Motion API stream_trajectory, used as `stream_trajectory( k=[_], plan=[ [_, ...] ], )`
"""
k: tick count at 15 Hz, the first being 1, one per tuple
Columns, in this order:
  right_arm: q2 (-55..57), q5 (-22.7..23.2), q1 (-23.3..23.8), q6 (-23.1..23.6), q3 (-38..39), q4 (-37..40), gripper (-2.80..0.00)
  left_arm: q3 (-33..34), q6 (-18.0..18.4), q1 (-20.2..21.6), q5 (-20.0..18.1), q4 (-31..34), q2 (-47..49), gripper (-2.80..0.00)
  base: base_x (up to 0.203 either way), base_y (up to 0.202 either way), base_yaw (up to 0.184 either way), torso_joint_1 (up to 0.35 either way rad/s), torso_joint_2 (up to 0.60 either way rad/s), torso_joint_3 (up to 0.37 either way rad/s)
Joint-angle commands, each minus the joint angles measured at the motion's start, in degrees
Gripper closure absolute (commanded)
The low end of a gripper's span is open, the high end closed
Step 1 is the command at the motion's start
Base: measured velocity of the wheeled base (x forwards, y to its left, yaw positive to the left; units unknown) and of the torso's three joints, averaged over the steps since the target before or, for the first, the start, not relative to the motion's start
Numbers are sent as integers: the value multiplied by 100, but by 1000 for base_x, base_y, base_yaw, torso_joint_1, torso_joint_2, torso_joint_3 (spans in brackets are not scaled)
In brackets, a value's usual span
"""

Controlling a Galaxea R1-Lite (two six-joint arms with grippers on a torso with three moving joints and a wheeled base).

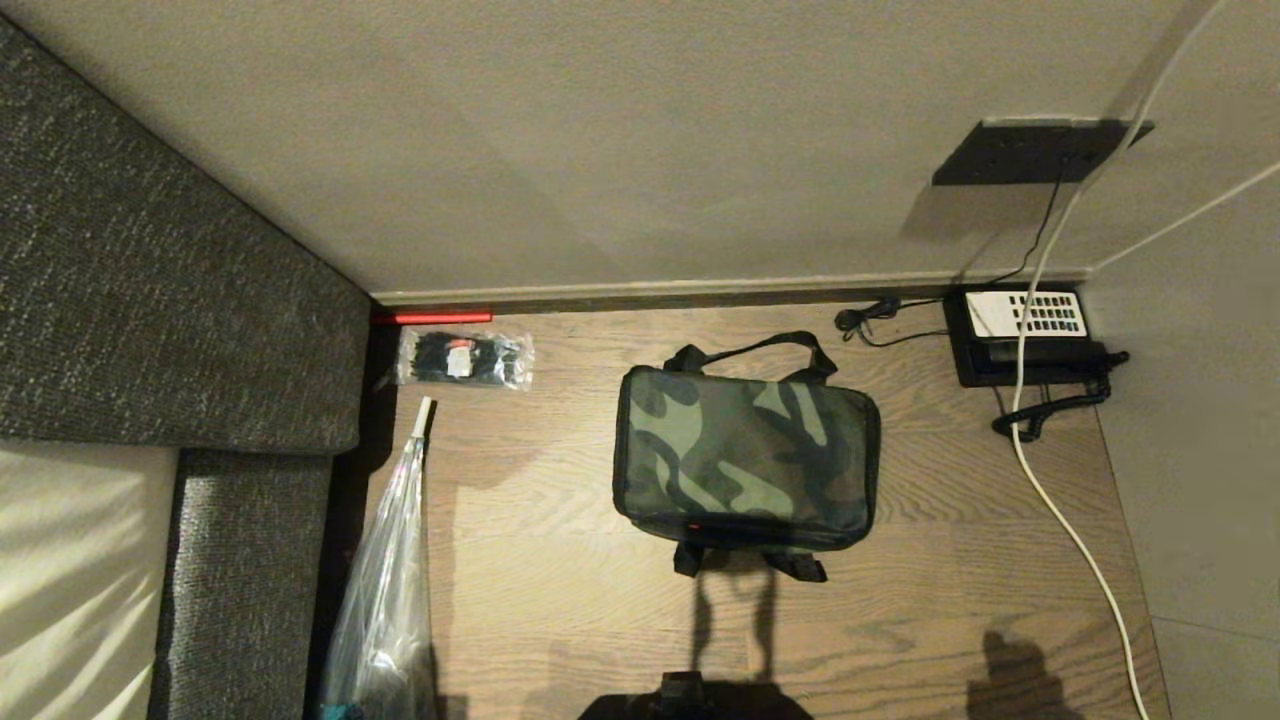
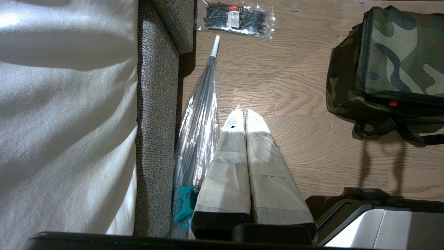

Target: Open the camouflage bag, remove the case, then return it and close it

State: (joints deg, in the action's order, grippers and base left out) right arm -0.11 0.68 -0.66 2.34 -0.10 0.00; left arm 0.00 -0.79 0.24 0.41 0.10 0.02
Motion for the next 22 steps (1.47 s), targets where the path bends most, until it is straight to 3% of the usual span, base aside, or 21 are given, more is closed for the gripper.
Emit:
stream_trajectory(
  k=[1,8,22],
  plan=[
    [-24,2,-2,3,1,0,0,18,-9,2,2,-1,-11,0,0,0,0,0,0,0],
    [-24,2,4,3,1,-8,0,18,-35,2,2,-1,-11,0,0,0,0,0,0,11],
    [-24,2,-1,3,1,-1,0,18,-44,2,2,-1,-11,0,0,0,0,1,3,194]
  ],
)
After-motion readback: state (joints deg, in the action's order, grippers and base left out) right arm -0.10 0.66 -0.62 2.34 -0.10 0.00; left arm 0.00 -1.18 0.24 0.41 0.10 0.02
